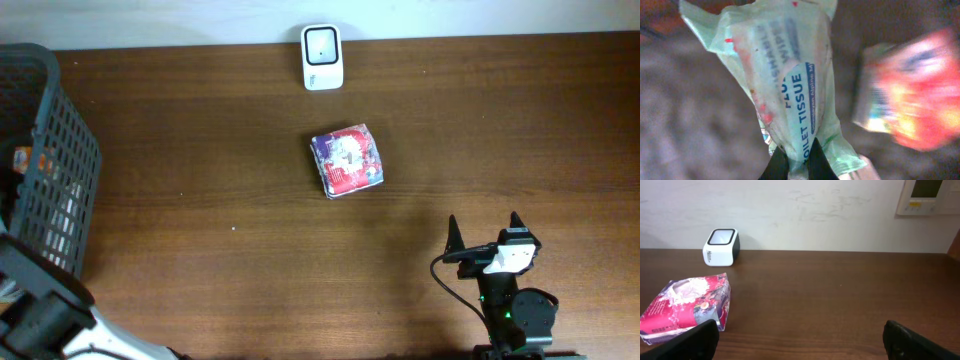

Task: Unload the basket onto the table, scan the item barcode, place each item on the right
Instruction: 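Reach the left gripper into the basket and grasp the green toilet tissue pack, then place the green toilet tissue pack left of the red pack with the left gripper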

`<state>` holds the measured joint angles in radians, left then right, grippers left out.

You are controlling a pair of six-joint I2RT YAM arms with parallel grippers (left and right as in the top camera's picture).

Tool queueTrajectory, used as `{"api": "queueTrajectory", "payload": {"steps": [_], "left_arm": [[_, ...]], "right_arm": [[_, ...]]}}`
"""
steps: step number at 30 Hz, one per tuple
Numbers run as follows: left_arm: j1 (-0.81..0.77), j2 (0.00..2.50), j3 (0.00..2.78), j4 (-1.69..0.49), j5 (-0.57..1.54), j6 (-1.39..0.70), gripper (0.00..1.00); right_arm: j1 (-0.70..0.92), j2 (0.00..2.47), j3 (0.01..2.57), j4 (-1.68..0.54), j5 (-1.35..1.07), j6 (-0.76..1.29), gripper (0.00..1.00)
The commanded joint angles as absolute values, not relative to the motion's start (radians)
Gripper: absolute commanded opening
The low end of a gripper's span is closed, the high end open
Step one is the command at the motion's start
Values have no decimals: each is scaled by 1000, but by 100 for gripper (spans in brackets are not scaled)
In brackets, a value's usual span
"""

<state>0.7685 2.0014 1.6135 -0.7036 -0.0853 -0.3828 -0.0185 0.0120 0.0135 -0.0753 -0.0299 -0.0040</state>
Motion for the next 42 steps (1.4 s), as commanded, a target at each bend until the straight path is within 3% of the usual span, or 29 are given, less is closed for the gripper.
{"api": "queueTrajectory", "payload": {"steps": [1,4,7,10,14,18,23,29,34,39,42], "left_arm": [[775,1717,1622,-696,-36,-443,0],[775,1520,1622,-693,110,-540,0],[753,1406,1622,-665,468,-558,0],[634,1377,1622,-677,618,-556,0],[294,1420,1621,-783,560,-378,0],[-13,1541,1621,-851,259,-327,0],[-232,1810,1621,-866,167,-286,0],[-334,2053,1621,-926,168,-286,0],[-406,2114,1621,-872,167,-286,1],[-416,2119,1621,-782,167,-9,1],[-416,2119,1625,-783,167,-17,0]], "right_arm": [[-13,6,6,-78,-25,-7,99],[-13,6,6,-78,-25,-7,99],[-13,6,6,-78,-25,-7,99],[-13,6,6,-78,-25,-7,99],[-13,6,6,-78,-25,-7,99],[-13,6,6,-78,-25,-7,99],[-13,6,6,-78,-25,-7,98],[-13,6,6,-78,-25,-7,99],[-13,6,6,-78,-25,-7,99],[-13,6,6,-78,-25,-7,99],[-13,6,6,-78,-25,-7,99]]}}
